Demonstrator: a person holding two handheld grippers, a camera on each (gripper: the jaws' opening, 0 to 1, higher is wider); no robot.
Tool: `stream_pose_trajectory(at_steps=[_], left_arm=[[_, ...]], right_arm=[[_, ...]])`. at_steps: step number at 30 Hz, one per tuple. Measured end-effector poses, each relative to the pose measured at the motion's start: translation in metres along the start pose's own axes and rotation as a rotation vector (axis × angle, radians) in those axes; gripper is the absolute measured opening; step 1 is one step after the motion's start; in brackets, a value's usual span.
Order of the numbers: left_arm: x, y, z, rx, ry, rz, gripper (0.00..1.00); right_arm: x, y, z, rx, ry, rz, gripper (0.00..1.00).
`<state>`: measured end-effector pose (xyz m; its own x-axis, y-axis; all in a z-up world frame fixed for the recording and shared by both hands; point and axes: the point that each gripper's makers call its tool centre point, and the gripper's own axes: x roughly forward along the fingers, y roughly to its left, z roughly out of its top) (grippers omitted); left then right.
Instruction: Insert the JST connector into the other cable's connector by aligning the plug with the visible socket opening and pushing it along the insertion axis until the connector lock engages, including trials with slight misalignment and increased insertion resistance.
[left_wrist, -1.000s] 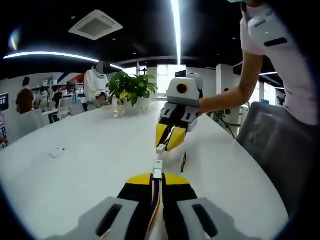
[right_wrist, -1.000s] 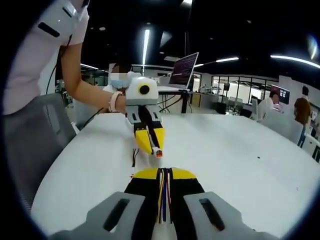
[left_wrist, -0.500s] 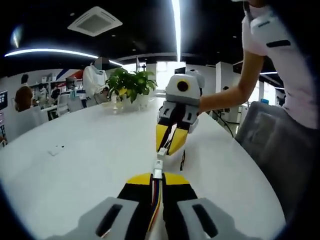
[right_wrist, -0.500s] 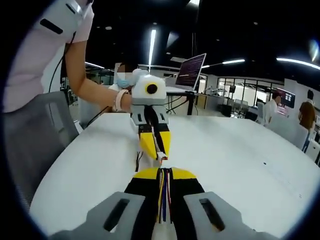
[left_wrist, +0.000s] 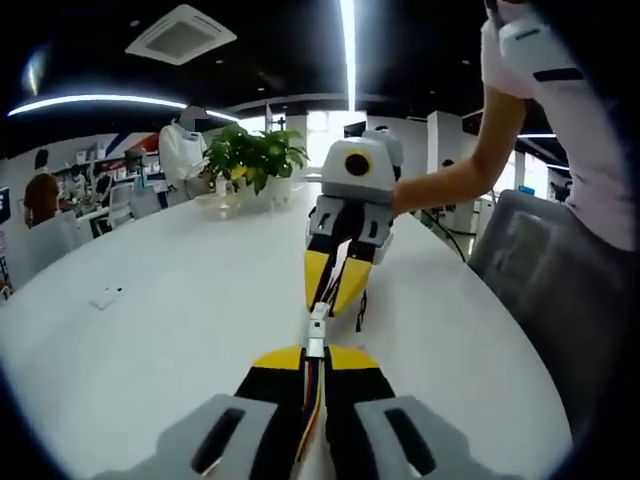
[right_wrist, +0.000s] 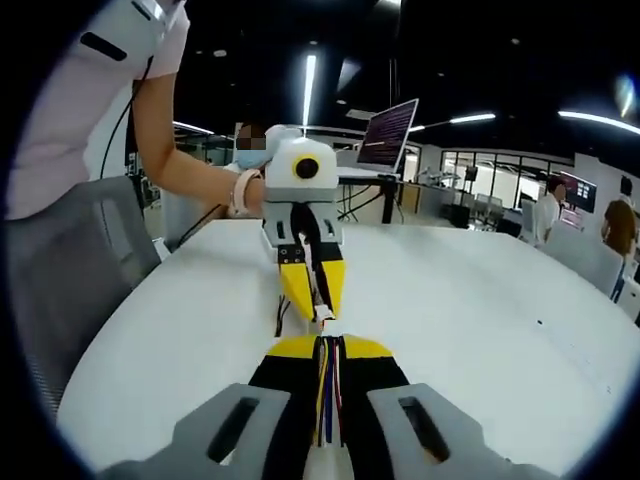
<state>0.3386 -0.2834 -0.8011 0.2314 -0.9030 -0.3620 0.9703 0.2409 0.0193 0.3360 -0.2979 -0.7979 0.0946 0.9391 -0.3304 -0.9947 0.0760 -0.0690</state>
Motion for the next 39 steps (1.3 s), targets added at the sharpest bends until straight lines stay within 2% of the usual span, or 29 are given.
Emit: stream_pose_trajectory(at_steps=[14,23,34,35,39], left_arm=[[0.000,-0.006,-0.007,0.001,0.049,-0.035,0.01],[-0.003,-0.007,-0.006,0.012,0.068,-0.053,0.01],[-0.001,-0.012,0.000,0.082,0.055,-0.096,0.01],[-0.002,-0.013,0.001,0.111,0.047,-0.103,0.00],[-0.003,-0.015,0.006,0.102,0.021,-0.108,0.00]], right_arm=[[0.004,0.007,-0.005,-0.019,0.025,0.040,0.03],[0.006,0.008,-0.007,-0.041,0.028,0.060,0.03],[0.006,0.013,-0.002,-0.043,0.012,0.078,0.03],[0.006,0.013,-0.002,-0.042,0.009,0.080,0.03],[0.003,0.015,0.002,-0.020,-0.011,0.082,0.03]])
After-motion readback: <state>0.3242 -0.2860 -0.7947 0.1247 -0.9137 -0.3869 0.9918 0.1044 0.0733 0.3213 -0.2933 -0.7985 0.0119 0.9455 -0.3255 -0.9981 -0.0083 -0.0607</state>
